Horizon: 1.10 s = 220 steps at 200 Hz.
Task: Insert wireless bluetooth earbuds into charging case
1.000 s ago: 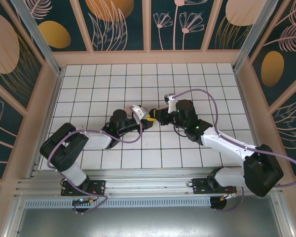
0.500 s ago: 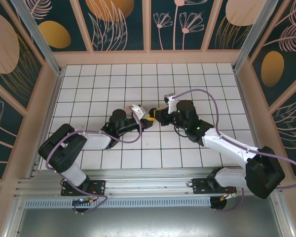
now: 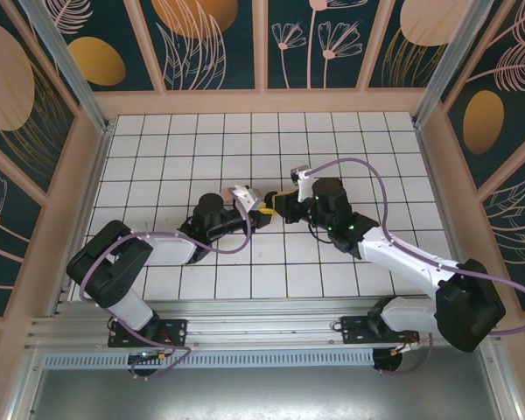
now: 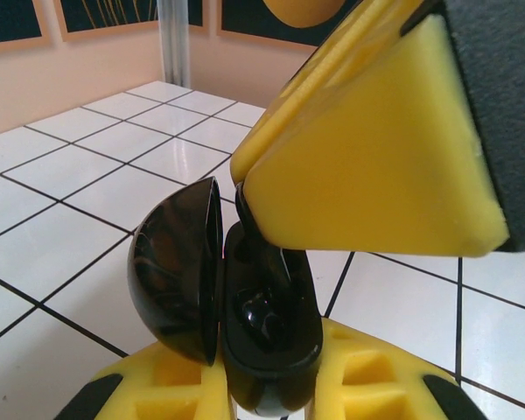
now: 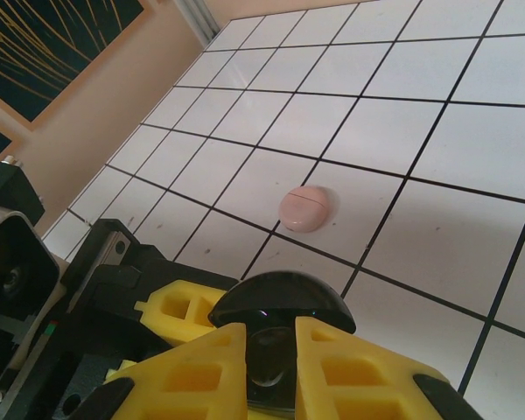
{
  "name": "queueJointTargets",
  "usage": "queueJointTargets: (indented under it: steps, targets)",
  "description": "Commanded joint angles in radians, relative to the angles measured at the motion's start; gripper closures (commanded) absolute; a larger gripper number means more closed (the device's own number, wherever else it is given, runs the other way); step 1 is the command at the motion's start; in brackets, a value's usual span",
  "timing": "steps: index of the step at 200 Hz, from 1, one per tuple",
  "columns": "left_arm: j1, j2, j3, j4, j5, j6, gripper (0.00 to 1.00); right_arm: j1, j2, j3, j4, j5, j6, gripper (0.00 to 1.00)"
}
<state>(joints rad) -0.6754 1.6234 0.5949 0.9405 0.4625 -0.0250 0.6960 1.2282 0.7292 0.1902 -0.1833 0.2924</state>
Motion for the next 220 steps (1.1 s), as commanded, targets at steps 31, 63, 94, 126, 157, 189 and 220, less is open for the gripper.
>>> queueJointTargets:
  steps: [31, 63, 94, 126, 157, 189, 220]
  targets:
    - [-0.001, -0.048, 0.013, 0.060, 0.001, 0.025, 0.93, 0.011, -0.003, 0.009, -0.046, -0.025, -0.023, 0.83]
    - [-0.002, -0.056, 0.011, 0.059, 0.005, 0.026, 0.93, 0.011, 0.006, 0.013, -0.045, -0.059, -0.036, 0.83]
    - [-0.003, -0.064, 0.011, 0.052, 0.024, 0.039, 0.93, -0.002, 0.001, 0.012, -0.056, -0.096, -0.075, 0.82]
    - [-0.001, -0.069, 0.014, 0.050, 0.043, 0.047, 0.93, -0.036, 0.013, 0.036, -0.095, -0.158, -0.126, 0.82]
    - [-0.002, -0.078, 0.013, 0.049, 0.054, 0.050, 0.93, -0.039, 0.050, 0.084, -0.155, -0.181, -0.190, 0.82]
    - [-0.002, -0.090, 0.011, 0.032, 0.057, 0.063, 0.93, -0.045, 0.066, 0.099, -0.187, -0.188, -0.230, 0.82]
    - [-0.002, -0.102, 0.011, 0.020, 0.056, 0.072, 0.93, -0.065, 0.055, 0.091, -0.192, -0.183, -0.231, 0.82]
